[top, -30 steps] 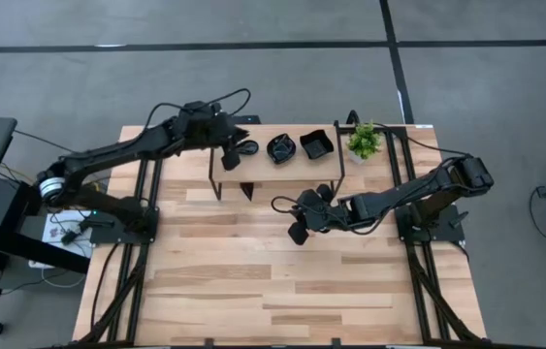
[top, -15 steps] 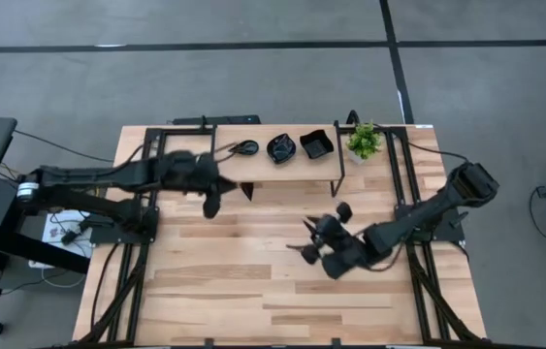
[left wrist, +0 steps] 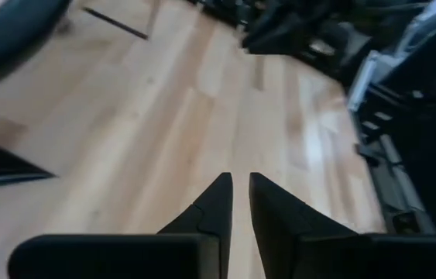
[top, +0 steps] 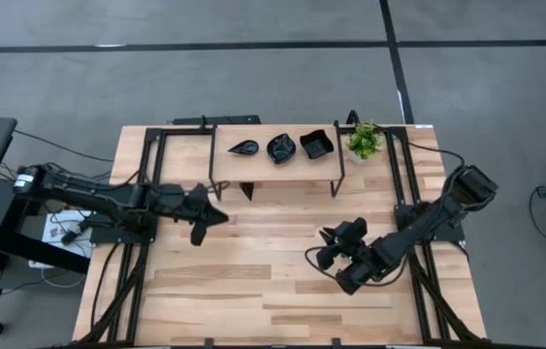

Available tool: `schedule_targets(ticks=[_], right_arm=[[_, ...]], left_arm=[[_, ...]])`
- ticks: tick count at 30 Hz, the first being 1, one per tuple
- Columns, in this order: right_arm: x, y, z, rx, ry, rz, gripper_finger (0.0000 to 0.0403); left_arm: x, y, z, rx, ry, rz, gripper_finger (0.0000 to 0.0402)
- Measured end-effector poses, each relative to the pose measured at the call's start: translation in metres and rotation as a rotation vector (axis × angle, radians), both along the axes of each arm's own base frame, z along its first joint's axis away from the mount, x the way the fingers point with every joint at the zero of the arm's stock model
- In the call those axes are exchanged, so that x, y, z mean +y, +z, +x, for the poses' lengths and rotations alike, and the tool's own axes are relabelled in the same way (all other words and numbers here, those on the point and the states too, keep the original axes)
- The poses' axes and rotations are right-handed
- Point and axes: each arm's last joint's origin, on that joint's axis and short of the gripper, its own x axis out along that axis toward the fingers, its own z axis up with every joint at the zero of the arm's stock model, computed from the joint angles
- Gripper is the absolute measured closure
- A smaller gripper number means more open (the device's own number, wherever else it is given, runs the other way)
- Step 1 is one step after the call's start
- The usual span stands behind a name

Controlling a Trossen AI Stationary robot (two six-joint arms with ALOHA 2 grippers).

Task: Pick & Place Mini shaped plates
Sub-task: Stack the black drop shaped plate on the black drop shaped plate on the shelf

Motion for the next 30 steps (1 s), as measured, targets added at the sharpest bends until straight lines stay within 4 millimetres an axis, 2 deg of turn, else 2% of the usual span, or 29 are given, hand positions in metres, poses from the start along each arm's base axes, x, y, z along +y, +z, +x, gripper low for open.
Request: schedule_targets(ticks=[8,13,17,23,30], right_arm=[[0.002,-0.038,0.016,0.04,-0.004,-0.03,0.0325],[-0.005,-0.063,0.032,0.113,0.003,-0.086,0.0285],[-0.015,-0.076,0.044,0.199,-0.001,-0.08,0.0243],[-0.031,-0.083,0.056,0.243,-0.04,-0.118,0.021],[-0.049,-0.082,0.061,0.162,-0.179,-0.176,0.0218]], left_arm=[[-0.023,-0.012,-0.005,-0.041,-0.042,-0.079,0.032],[-0.032,-0.017,-0.009,-0.023,-0.057,-0.134,0.0304],[-0.036,-0.019,-0.011,-0.011,-0.062,-0.187,0.03],[-0.044,-0.021,-0.015,0.01,-0.08,-0.25,0.03],[-0.05,-0.019,-0.019,0.002,-0.128,-0.267,0.03]])
